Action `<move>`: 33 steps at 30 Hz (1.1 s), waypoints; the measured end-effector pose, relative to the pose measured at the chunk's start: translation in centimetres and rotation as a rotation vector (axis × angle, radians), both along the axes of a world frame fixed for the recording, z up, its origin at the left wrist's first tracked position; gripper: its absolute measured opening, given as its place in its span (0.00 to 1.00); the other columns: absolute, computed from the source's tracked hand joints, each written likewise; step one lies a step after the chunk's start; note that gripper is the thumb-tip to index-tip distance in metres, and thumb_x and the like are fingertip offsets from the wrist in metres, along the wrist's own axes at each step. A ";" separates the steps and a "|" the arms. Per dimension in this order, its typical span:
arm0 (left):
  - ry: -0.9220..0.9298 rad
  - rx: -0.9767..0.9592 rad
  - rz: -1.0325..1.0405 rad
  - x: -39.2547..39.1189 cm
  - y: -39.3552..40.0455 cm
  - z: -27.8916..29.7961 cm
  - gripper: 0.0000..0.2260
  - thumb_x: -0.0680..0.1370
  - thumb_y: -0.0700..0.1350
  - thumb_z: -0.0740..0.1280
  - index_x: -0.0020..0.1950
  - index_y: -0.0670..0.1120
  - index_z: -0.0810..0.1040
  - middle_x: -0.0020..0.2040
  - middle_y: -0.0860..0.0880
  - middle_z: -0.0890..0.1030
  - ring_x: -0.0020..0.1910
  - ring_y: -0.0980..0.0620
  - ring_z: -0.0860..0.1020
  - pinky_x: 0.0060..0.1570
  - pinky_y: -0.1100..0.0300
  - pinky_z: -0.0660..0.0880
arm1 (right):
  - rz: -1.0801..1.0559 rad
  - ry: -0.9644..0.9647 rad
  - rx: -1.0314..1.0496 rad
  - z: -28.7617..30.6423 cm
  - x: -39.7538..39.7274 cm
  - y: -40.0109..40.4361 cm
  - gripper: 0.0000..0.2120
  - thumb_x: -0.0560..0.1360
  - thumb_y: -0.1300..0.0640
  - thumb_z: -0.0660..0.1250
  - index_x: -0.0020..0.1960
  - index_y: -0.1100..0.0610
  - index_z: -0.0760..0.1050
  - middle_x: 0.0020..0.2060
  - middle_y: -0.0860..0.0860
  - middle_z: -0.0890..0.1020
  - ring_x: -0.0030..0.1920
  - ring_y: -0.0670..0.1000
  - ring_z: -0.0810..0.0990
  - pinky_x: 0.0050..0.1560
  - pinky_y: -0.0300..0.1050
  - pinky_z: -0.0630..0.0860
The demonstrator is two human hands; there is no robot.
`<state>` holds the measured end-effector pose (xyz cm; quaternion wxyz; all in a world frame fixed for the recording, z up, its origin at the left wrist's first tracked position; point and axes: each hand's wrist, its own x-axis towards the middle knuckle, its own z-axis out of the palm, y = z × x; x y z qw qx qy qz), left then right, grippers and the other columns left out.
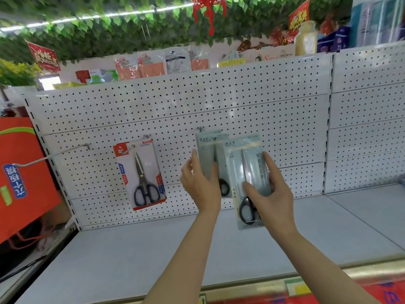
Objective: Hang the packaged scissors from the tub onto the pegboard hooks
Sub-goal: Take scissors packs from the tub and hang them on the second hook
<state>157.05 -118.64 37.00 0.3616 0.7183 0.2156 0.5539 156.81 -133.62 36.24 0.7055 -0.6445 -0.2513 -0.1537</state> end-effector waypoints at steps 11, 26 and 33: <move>0.187 0.253 -0.215 -1.2 2.7 5.9 0.30 0.74 0.55 0.71 0.75 0.56 0.66 0.65 0.55 0.66 0.65 0.52 0.69 0.59 0.55 0.75 | 0.045 0.017 0.011 1.6 1.3 6.7 0.36 0.70 0.58 0.73 0.73 0.41 0.63 0.62 0.37 0.76 0.60 0.37 0.75 0.60 0.44 0.77; 0.345 0.364 -0.142 2.6 6.0 5.7 0.31 0.75 0.51 0.71 0.76 0.53 0.64 0.72 0.51 0.61 0.69 0.50 0.63 0.57 0.57 0.71 | -0.076 -0.014 -0.136 0.2 5.8 10.5 0.34 0.71 0.49 0.72 0.73 0.40 0.62 0.53 0.48 0.73 0.48 0.44 0.77 0.50 0.49 0.79; 0.425 0.470 -0.099 2.2 7.1 5.6 0.32 0.77 0.57 0.68 0.78 0.55 0.60 0.75 0.51 0.63 0.70 0.46 0.62 0.67 0.50 0.69 | -0.204 -0.181 -0.334 0.9 6.1 8.5 0.33 0.72 0.50 0.70 0.74 0.52 0.64 0.63 0.49 0.72 0.63 0.47 0.72 0.60 0.50 0.74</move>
